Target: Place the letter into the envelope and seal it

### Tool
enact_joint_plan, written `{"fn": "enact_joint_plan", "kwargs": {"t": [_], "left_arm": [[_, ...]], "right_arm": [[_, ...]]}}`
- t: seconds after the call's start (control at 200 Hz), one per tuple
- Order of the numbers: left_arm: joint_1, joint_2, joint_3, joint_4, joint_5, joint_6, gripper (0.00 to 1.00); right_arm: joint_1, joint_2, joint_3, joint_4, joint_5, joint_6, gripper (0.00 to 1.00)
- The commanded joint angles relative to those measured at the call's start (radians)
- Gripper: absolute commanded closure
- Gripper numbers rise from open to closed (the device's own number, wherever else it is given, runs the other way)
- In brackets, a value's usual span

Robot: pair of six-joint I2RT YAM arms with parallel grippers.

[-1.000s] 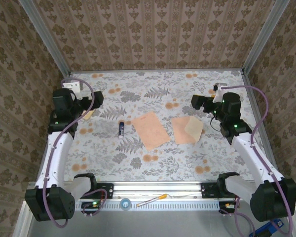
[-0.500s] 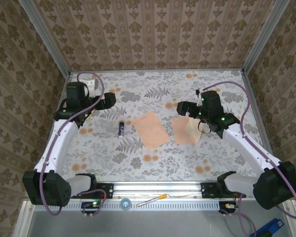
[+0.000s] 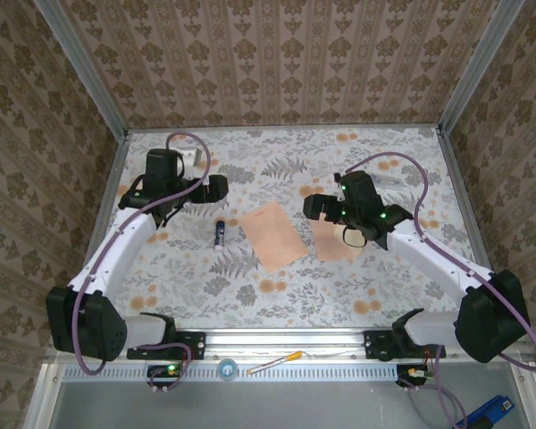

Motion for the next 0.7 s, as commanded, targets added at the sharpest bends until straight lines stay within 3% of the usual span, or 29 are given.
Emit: {"fn": "enact_joint_plan", "kwargs": {"t": [0.0,0.41,0.69], "left_arm": [[-0.008,0.023,-0.022,0.020,0.004,-0.029,0.00],[-0.025,0.119,-0.037,0.040,0.039,-0.060,0.00],[-0.032,0.149,-0.055,0.069,0.068,-0.097,0.00]], "right_arm": [[0.014,0.024,0.019,0.030,-0.003,0.041,0.00],[0.048,0.155,0.049,0.082,-0.096,0.194,0.00],[0.050,0.220,0.067,0.060,-0.191,0.206,0.00]]}}
